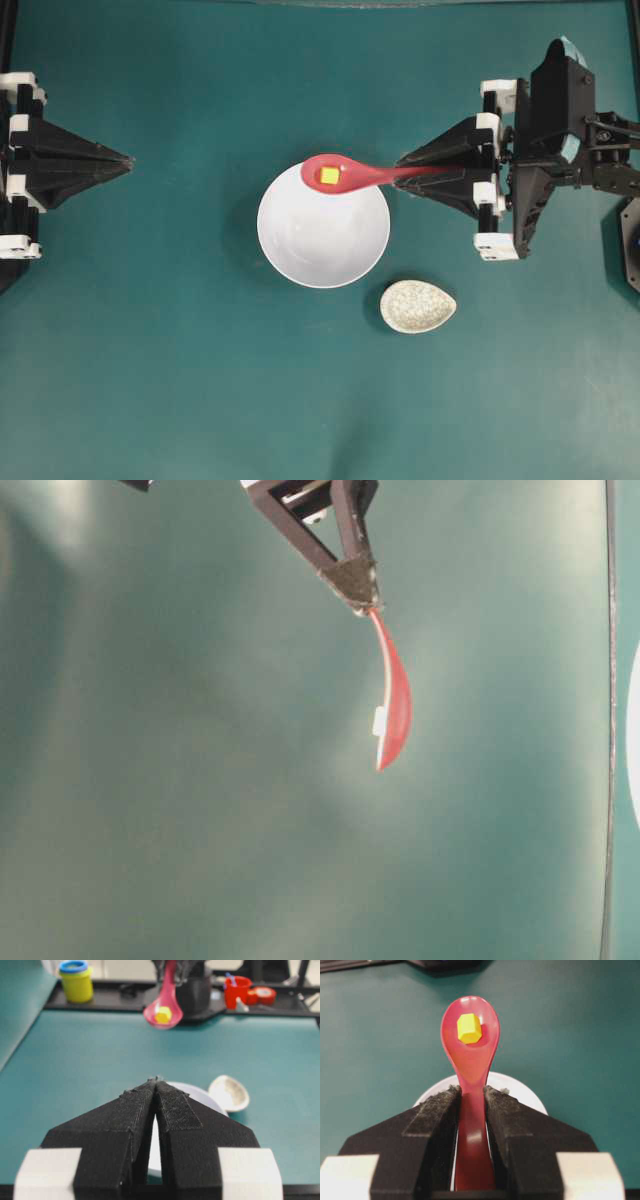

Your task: Scoop the yellow hexagonal prism block from the bowl with a spoon using the right arm.

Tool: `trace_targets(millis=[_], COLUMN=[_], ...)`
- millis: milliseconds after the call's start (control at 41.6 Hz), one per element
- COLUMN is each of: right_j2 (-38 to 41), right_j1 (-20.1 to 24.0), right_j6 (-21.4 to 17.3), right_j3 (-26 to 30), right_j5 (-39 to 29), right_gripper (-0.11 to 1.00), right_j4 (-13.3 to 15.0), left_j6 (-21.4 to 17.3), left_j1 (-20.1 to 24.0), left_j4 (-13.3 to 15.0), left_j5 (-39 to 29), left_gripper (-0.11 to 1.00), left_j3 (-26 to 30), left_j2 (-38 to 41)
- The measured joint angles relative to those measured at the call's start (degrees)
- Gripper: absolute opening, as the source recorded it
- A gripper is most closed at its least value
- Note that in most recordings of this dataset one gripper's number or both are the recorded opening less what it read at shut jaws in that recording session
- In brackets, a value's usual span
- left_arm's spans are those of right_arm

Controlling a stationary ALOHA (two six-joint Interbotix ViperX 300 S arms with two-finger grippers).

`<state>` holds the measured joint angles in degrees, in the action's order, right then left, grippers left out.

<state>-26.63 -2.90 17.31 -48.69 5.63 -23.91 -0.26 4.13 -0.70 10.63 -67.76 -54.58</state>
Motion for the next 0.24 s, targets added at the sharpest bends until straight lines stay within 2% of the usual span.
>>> trace_targets(millis=[240], right_j2=[0.0], right_j1=[0.3], right_j6=[-0.1], right_j3=[0.0], right_j5=[0.1], right_gripper=[0.24], right_j4=[0.0], left_j6=[0.0], left_j1=[0.0], left_j4=[0.0], left_j5=[-0.2], left_gripper=[-0.01], left_j3=[0.0], left_j2=[0.1])
